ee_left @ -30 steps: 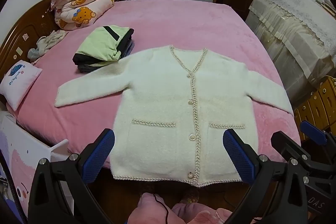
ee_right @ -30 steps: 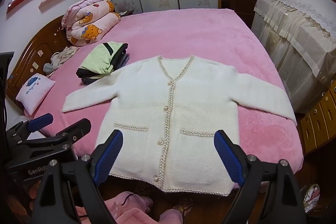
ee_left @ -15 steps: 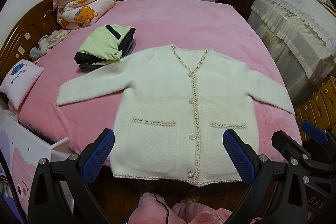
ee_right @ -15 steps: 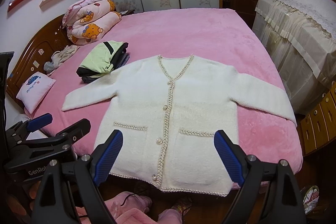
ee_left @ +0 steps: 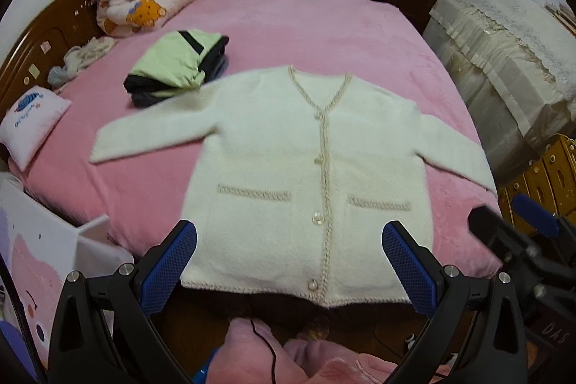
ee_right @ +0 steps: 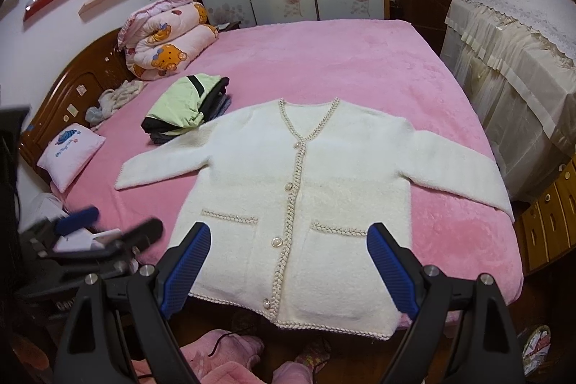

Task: Fold large clothes

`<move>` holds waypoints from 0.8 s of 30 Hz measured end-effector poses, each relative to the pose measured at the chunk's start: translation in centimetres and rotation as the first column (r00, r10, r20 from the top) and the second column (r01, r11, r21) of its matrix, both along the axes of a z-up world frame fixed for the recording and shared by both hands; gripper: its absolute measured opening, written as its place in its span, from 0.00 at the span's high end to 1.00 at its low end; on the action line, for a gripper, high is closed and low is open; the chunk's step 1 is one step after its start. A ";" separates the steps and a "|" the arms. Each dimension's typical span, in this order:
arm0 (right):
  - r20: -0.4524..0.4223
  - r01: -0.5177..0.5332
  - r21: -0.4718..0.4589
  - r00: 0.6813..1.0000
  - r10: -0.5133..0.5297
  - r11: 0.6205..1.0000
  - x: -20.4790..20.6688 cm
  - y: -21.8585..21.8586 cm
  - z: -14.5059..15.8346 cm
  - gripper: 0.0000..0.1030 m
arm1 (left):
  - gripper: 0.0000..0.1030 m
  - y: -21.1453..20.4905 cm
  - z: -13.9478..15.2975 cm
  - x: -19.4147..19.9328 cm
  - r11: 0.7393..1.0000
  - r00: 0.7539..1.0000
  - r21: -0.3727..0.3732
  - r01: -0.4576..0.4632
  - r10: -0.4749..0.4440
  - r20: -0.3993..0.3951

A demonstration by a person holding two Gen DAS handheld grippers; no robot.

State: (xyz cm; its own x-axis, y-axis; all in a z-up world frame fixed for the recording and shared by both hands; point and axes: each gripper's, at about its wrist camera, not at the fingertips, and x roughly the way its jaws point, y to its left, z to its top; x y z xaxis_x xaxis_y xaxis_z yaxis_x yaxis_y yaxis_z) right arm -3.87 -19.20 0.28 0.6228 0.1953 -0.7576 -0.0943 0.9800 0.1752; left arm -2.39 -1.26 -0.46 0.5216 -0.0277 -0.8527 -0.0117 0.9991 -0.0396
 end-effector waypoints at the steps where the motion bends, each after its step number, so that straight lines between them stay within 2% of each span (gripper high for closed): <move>1: 0.000 -0.005 0.001 1.000 0.005 1.000 0.8 -1.0 -0.1 0.13 | 0.01 -0.1 0.0 -0.1 1.000 1.000 0.009 0.000 0.000 -0.005; 7: 0.036 -0.030 -0.002 0.999 0.030 1.000 0.7 -0.4 0.5 0.13 | 0.01 0.1 0.3 -0.6 0.999 1.000 0.047 -0.020 0.019 0.006; 14: 0.034 -0.057 -0.021 0.998 0.057 0.998 1.0 1.2 0.6 0.13 | 0.01 1.9 0.2 -0.2 1.000 1.000 -0.001 -0.027 0.027 0.000; 20: -0.011 -0.083 -0.063 0.997 0.082 0.995 2.4 3.7 -0.4 0.13 | 0.01 5.8 -2.4 2.4 0.993 0.992 -0.089 -0.074 0.064 -0.109; 24: -0.015 -0.113 -0.153 0.994 0.112 0.982 3.6 7.1 -1.6 0.13 | 0.01 11.3 -5.6 4.5 0.965 0.967 -0.196 -0.172 0.128 -0.218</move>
State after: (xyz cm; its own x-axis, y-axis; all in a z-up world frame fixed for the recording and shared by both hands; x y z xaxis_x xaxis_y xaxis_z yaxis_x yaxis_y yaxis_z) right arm -0.30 -12.13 -1.29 0.5987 0.1447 -0.7878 -0.2044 0.9786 0.0243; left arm 2.09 10.02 -6.06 0.3511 -0.1541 -0.9236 -0.1904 0.9540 -0.2315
